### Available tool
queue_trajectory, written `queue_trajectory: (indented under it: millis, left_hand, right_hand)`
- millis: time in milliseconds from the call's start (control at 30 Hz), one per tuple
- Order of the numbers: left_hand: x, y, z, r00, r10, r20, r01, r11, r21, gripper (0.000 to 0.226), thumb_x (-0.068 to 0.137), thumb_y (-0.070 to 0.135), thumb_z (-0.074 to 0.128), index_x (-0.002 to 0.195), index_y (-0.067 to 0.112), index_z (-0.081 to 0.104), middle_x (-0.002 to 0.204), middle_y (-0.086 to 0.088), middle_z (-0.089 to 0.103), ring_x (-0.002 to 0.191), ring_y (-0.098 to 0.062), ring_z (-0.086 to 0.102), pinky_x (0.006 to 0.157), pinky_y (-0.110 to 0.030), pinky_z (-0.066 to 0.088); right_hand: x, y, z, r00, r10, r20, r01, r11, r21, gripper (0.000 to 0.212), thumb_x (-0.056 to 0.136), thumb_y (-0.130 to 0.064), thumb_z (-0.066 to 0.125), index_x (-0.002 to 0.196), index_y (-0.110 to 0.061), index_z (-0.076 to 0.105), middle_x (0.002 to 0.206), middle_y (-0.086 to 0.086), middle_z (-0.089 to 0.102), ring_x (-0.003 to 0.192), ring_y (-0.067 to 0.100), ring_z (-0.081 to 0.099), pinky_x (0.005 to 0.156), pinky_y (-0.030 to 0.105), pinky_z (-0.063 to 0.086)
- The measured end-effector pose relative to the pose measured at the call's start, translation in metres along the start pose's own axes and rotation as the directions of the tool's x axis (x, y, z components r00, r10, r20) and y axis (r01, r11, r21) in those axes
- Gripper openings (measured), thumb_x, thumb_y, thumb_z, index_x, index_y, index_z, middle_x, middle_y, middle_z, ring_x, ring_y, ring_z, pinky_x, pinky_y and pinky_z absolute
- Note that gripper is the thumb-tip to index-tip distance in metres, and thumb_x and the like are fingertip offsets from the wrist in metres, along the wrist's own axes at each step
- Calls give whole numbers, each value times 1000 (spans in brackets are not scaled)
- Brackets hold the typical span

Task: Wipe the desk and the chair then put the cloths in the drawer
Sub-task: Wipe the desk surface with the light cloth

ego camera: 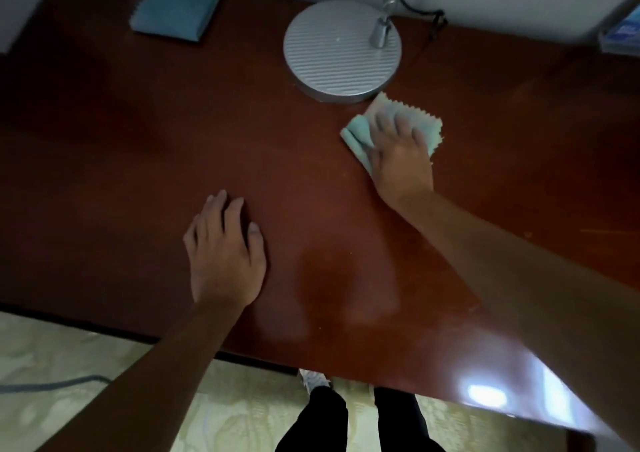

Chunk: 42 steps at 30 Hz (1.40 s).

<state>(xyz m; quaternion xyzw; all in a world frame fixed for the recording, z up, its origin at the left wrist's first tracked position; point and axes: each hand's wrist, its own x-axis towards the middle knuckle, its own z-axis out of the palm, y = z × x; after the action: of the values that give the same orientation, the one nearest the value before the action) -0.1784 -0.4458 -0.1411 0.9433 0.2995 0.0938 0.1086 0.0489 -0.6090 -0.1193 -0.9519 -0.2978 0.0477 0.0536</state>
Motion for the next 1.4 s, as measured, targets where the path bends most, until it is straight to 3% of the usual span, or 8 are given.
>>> queue_trajectory:
  millis: [133, 300, 600, 833, 967, 1100, 1267, 1400]
  left_hand:
    - [-1, -2, 1, 1000, -1, -1, 1, 1000, 5, 45, 96, 30, 41, 134, 8, 52, 146, -16, 46, 139, -31, 37, 111, -50, 29]
    - [-1, -2, 0, 1000, -2, 4, 2, 1000, 9, 45, 95, 29, 42, 134, 8, 50, 146, -16, 45, 140, -31, 36, 111, -51, 29]
    - [1, -5, 4, 1000, 16, 8, -16, 1000, 21, 44, 97, 31, 40, 135, 10, 49, 146, -15, 45, 141, -29, 35, 112, -49, 27]
    - [0, -4, 4, 1000, 10, -12, -10, 1000, 10, 44, 97, 30, 40, 135, 10, 49, 146, -15, 44, 141, -30, 34, 112, -49, 26]
    - [0, -2, 3, 1000, 6, -11, -6, 1000, 0, 43, 96, 29, 41, 134, 10, 49, 146, -14, 45, 141, -29, 34, 112, -48, 27]
    - [-2, -2, 3, 1000, 4, -21, -4, 1000, 0, 44, 97, 30, 39, 134, 10, 50, 146, -14, 45, 141, -29, 34, 111, -48, 27]
    - [-2, -3, 5, 999, 6, -41, -7, 1000, -16, 45, 96, 31, 38, 134, 11, 50, 146, -14, 46, 140, -30, 35, 110, -48, 27]
    - [-3, -3, 4, 999, 6, -36, -7, 999, -42, 46, 96, 32, 37, 135, 11, 50, 146, -14, 45, 140, -29, 34, 111, -49, 26]
  right_hand:
    - [-81, -57, 27, 971, -231, 67, 234, 971, -48, 58, 100, -26, 25, 155, -18, 8, 163, 7, 15, 149, 35, 13, 120, 52, 13]
    - [-170, -46, 26, 875, -480, 56, 465, 868, 176, 48, 97, -35, 47, 144, -24, 47, 153, -4, 41, 145, 21, 30, 119, 44, 23]
    - [4, -29, 8, 999, -2, -53, 6, 997, 78, 49, 102, -23, 41, 149, -10, 36, 158, 10, 30, 145, 33, 25, 118, 47, 18]
    - [-252, -87, 40, 900, -430, 67, 421, 899, 118, 64, 95, -38, 45, 153, -18, 28, 161, 4, 24, 148, 29, 21, 113, 51, 27]
    - [-189, -52, 30, 898, -435, 59, 436, 900, -3, 55, 97, -34, 44, 147, -12, 39, 154, 10, 37, 140, 36, 36, 111, 52, 28]
    - [-61, -11, 10, 996, -81, -42, 82, 996, 31, 50, 104, -31, 40, 149, -9, 35, 159, 11, 27, 146, 35, 24, 118, 48, 19]
    - [-147, -70, 32, 915, -378, 140, 344, 914, 215, 58, 102, -37, 28, 156, -23, 11, 164, 6, 13, 148, 30, 18, 119, 48, 19]
    - [-248, -90, 41, 832, -553, 50, 535, 821, 199, 62, 94, -36, 45, 152, -21, 29, 161, 1, 23, 150, 26, 15, 119, 48, 18]
